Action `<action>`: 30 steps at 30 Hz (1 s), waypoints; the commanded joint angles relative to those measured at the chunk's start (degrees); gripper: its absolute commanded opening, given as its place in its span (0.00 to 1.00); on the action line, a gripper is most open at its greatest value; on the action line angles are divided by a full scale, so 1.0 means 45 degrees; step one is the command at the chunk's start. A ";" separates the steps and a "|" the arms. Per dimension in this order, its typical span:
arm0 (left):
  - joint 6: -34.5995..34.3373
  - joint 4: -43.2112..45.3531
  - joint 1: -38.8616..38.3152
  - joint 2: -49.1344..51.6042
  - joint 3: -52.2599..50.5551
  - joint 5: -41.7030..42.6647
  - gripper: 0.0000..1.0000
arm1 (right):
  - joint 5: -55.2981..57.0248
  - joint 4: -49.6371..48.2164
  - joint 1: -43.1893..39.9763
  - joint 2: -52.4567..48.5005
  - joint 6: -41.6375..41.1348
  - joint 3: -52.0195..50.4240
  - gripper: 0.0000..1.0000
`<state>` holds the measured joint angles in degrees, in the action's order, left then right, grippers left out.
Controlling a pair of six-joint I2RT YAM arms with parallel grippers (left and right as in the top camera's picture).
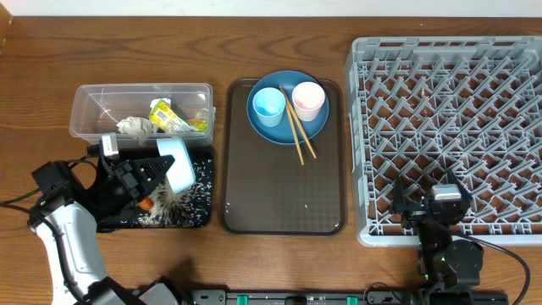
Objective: Sort waste into correct bins and load items into the dishwasher rack
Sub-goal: 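Carry the bowl left over the black tray and tilt it, then hold the bowl inverted to pour the rice onto the black tray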
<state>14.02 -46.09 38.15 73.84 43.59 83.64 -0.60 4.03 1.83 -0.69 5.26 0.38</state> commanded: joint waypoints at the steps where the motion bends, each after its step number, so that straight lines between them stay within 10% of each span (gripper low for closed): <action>1: 0.0452 0.0015 0.0073 0.0024 -0.0068 0.1117 0.06 | 0.0034 0.0058 -0.0083 0.0005 0.0131 -0.0015 0.99; 30: 0.0447 -0.3458 0.2161 0.0024 -0.0068 0.1447 0.06 | 0.0034 0.0058 -0.0083 0.0005 0.0131 -0.0015 0.99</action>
<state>14.92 -61.30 47.59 73.84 43.57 88.51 -0.60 4.03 1.83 -0.69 5.26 0.38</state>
